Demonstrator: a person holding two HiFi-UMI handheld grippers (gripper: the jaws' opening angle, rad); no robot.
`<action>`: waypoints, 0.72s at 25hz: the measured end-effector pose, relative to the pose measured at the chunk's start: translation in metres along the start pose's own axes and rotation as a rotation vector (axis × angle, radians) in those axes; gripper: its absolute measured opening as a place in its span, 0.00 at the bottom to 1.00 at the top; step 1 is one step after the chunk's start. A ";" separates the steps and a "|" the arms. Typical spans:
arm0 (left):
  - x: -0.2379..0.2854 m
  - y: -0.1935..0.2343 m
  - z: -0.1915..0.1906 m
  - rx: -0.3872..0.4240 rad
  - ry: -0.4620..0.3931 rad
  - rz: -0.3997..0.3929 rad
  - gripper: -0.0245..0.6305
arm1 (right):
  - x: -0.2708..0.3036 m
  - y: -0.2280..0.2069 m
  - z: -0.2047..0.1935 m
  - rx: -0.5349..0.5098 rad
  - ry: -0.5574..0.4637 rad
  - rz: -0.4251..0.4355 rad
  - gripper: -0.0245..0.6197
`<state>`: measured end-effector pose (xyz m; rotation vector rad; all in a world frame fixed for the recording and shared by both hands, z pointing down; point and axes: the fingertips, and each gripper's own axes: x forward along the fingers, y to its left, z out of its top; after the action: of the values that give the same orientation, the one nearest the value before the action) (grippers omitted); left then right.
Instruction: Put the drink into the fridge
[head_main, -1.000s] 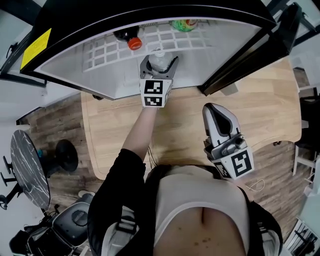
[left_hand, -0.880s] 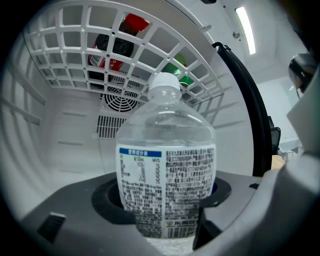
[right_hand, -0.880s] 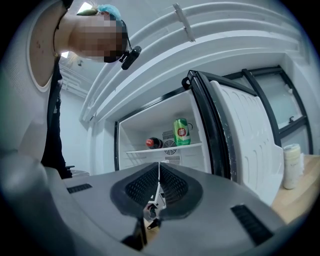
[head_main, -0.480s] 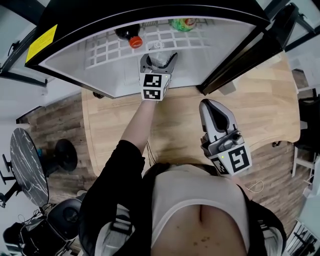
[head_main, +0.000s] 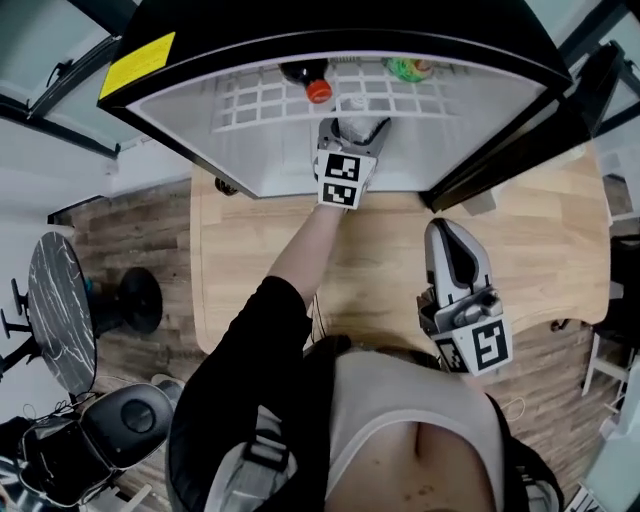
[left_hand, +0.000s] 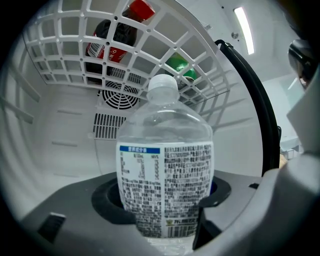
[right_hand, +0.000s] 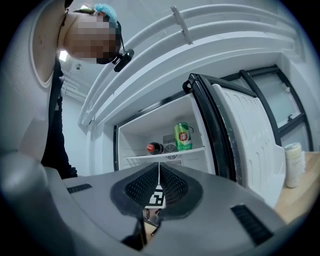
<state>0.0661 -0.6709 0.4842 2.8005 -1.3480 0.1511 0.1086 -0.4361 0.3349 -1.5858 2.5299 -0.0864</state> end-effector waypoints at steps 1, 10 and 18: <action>-0.003 -0.004 -0.004 -0.003 0.006 -0.007 0.54 | 0.001 0.002 0.001 -0.002 -0.010 0.003 0.09; 0.005 0.008 0.004 0.011 -0.023 0.015 0.54 | -0.004 0.001 -0.004 0.024 -0.012 -0.002 0.09; 0.014 0.012 0.004 0.017 -0.031 0.029 0.54 | -0.005 -0.003 0.002 -0.003 -0.023 0.003 0.09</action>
<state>0.0659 -0.6891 0.4818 2.8092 -1.4010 0.1213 0.1134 -0.4332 0.3337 -1.5755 2.5161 -0.0641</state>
